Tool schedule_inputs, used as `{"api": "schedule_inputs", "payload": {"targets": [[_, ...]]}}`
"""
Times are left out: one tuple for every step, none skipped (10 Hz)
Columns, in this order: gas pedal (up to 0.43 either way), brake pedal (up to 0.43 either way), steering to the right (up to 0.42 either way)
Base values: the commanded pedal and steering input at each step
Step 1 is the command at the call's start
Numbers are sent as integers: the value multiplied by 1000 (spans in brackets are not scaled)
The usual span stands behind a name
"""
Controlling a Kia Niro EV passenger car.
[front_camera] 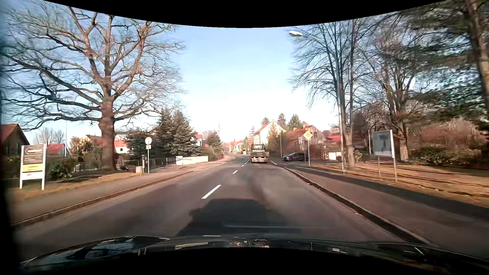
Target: Follow the waypoints while adhering to traffic rules and regulations
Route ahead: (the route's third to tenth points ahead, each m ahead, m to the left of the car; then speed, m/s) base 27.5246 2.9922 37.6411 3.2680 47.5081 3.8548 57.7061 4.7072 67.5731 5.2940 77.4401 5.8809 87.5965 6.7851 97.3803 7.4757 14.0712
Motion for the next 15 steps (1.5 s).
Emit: {"api": "schedule_inputs", "payload": {"targets": [[87,0,-3],[79,0,-1],[79,0,-1],[79,0,-1],[67,0,-1],[67,0,-1],[67,0,-1],[67,0,-1],[59,0,-1],[59,0,-1],[59,0,0],[59,0,0],[47,0,0],[47,0,0],[20,0,0]]}}
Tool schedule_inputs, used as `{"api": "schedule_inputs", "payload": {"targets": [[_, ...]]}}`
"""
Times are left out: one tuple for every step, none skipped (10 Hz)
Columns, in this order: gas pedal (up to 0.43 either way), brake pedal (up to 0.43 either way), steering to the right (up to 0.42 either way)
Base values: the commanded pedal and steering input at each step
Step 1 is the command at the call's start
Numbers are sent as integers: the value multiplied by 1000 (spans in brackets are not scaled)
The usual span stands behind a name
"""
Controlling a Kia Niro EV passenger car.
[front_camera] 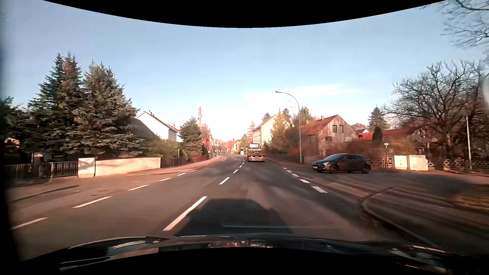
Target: Follow the waypoints while adhering to traffic rules and regulations
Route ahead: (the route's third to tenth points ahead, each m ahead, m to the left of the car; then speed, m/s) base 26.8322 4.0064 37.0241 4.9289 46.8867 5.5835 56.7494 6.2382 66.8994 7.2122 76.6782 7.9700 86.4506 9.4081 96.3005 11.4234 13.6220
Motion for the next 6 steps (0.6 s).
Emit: {"api": "schedule_inputs", "payload": {"targets": [[0,0,0],[0,0,0],[0,0,0],[0,0,0],[87,0,1],[87,0,1]]}}
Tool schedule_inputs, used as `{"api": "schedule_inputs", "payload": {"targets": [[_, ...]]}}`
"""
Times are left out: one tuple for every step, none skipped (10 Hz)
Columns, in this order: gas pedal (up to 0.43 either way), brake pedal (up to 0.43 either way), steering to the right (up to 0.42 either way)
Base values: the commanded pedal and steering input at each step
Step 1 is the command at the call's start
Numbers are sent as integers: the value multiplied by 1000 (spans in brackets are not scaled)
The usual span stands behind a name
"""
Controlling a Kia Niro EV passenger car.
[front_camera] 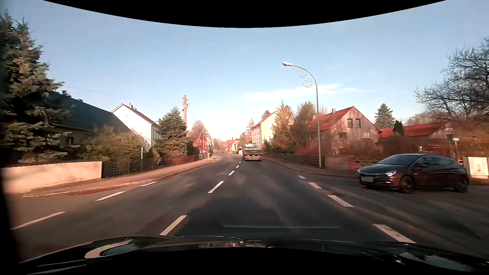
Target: Follow the waypoints while adhering to traffic rules and regulations
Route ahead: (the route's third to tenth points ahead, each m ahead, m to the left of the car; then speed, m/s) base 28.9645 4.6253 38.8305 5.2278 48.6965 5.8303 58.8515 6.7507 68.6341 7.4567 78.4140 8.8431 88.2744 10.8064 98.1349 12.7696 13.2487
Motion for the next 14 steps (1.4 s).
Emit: {"api": "schedule_inputs", "payload": {"targets": [[79,0,1],[79,0,1],[79,0,1],[79,0,1],[79,0,1],[79,0,0],[79,0,-1],[79,0,-4],[79,0,-6],[79,0,-9],[87,0,-12],[98,0,-14],[98,0,-17],[98,0,-18]]}}
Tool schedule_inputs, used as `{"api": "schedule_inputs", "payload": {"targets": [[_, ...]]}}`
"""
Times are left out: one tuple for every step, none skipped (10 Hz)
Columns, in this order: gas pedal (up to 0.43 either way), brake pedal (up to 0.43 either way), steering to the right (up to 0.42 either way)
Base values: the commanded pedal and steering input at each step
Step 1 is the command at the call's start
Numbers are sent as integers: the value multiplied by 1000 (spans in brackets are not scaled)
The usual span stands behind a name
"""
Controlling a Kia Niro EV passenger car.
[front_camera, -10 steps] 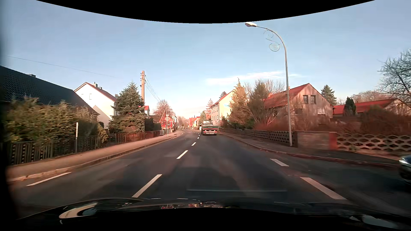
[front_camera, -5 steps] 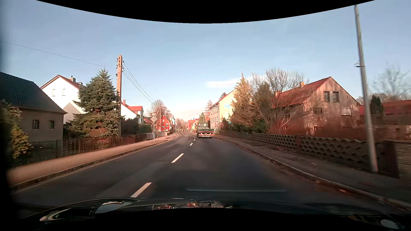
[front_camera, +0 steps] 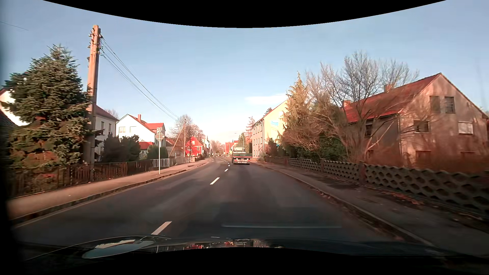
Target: Follow the waypoints while adhering to traffic rules and regulations
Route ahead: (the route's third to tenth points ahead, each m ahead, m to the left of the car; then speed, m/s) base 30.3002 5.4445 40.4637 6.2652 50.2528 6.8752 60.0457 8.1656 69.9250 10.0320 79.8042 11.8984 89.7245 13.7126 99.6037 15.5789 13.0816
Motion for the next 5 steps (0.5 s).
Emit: {"api": "schedule_inputs", "payload": {"targets": [[110,0,-19],[110,0,-19],[110,0,-20],[110,0,-20],[110,0,-20]]}}
